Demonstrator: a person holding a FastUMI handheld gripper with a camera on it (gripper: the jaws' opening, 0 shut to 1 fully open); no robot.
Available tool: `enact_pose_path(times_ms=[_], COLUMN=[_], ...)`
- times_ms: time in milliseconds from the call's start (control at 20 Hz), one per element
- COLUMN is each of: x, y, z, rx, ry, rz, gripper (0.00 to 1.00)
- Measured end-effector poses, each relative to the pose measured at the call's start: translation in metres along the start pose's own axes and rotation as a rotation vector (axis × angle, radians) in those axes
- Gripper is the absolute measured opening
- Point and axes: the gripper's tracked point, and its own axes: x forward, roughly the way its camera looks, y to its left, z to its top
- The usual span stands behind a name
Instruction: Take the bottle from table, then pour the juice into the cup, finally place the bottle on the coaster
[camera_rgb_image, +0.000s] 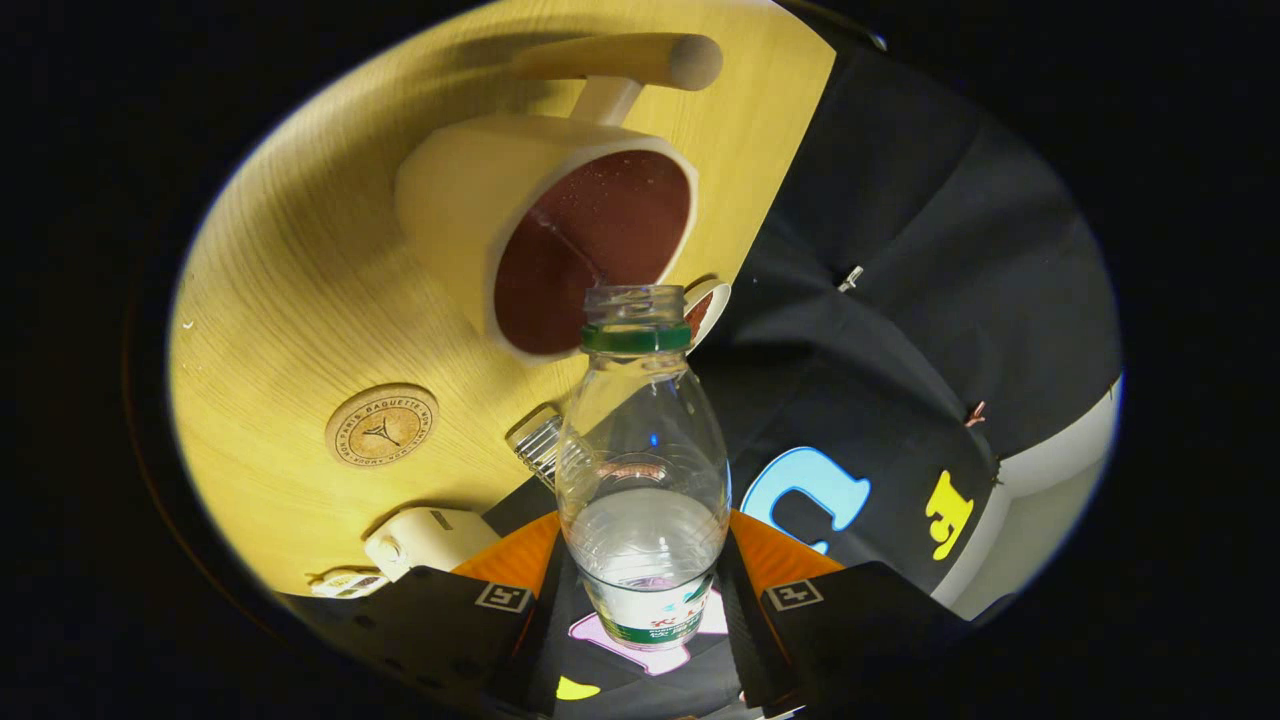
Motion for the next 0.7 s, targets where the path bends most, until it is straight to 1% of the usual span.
enact_pose_path(times_ms=[250,700], x=[0.0,-0.003], y=[-0.01,-0.009], z=[0.011,0.014], rx=[-0.087,-0.111], ry=[-0.044,-0.045], rz=[-0.02,-0.009], gripper=[0.69,0.69])
